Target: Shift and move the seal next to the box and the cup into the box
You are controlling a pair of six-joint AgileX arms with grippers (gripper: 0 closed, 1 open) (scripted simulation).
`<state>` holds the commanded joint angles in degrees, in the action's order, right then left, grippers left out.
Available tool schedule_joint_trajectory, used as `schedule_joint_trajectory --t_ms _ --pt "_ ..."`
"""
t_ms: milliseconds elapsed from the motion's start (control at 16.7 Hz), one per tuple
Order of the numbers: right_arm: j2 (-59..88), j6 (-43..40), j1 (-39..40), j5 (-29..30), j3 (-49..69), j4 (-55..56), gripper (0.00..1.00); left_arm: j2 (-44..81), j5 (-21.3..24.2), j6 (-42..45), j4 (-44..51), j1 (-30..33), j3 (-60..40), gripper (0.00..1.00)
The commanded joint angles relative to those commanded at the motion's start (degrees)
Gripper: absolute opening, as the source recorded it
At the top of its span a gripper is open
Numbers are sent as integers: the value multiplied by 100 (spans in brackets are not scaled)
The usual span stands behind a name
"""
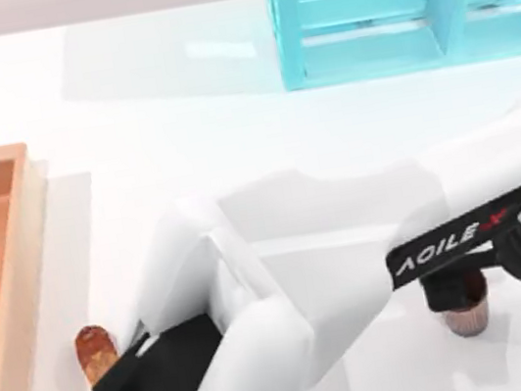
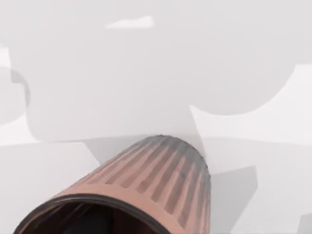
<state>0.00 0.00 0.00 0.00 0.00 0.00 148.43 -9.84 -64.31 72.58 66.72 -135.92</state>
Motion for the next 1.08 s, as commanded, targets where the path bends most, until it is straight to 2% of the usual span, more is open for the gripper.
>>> schedule_joint_trajectory --t_ms 780,1080 --pt "0 0 0 0 0 0 100 0 0 0 0 0 0 2" --pt "0 0 0 0 0 0 100 0 0 0 0 0 0 0"
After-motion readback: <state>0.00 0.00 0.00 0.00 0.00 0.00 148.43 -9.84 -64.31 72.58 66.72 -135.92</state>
